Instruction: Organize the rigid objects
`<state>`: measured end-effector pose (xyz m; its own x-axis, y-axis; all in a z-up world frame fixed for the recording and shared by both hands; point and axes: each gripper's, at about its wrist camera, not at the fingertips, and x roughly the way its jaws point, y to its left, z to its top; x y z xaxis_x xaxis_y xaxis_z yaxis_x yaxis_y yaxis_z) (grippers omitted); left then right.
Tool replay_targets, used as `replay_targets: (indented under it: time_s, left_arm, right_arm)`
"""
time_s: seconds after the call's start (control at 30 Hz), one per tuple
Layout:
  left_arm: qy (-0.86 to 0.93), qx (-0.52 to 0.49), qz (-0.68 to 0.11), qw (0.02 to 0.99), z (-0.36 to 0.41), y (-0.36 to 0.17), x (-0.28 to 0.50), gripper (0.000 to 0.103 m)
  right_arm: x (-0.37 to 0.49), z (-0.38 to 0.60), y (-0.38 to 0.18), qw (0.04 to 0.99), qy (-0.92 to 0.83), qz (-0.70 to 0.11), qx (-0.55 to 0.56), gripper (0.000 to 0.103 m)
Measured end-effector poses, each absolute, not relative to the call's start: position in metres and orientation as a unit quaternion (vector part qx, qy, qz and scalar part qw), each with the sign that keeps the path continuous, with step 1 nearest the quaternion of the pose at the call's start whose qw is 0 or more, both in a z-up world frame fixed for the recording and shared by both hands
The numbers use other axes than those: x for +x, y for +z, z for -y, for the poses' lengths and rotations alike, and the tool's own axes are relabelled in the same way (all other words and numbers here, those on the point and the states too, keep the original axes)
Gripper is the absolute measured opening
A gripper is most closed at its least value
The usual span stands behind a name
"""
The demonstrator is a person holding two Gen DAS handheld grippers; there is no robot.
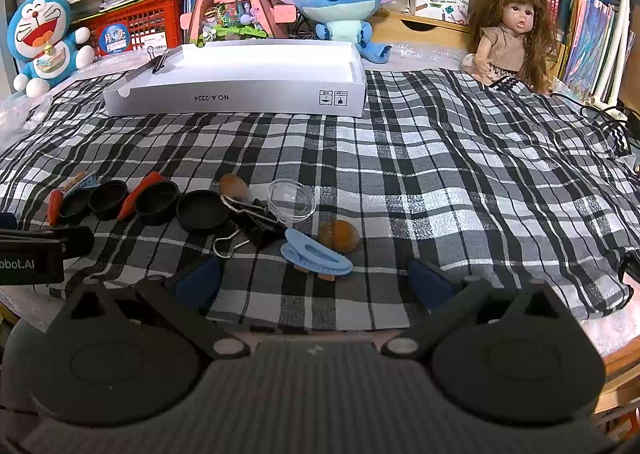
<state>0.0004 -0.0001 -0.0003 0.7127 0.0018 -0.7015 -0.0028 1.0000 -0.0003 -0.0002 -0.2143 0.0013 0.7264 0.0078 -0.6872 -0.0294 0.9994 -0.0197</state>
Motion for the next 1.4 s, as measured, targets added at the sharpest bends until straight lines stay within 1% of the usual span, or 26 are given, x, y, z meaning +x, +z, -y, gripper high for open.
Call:
replay_targets:
  time_s: [1.4]
  left_arm:
    - [0.002,0.0,-0.381,0.925,0.0003,-0.0003,0.0007,0.103]
  right_arm:
    - [-0.002,0.2147,0.0005,0.931,0.01,-0.364,-0.013,0.103]
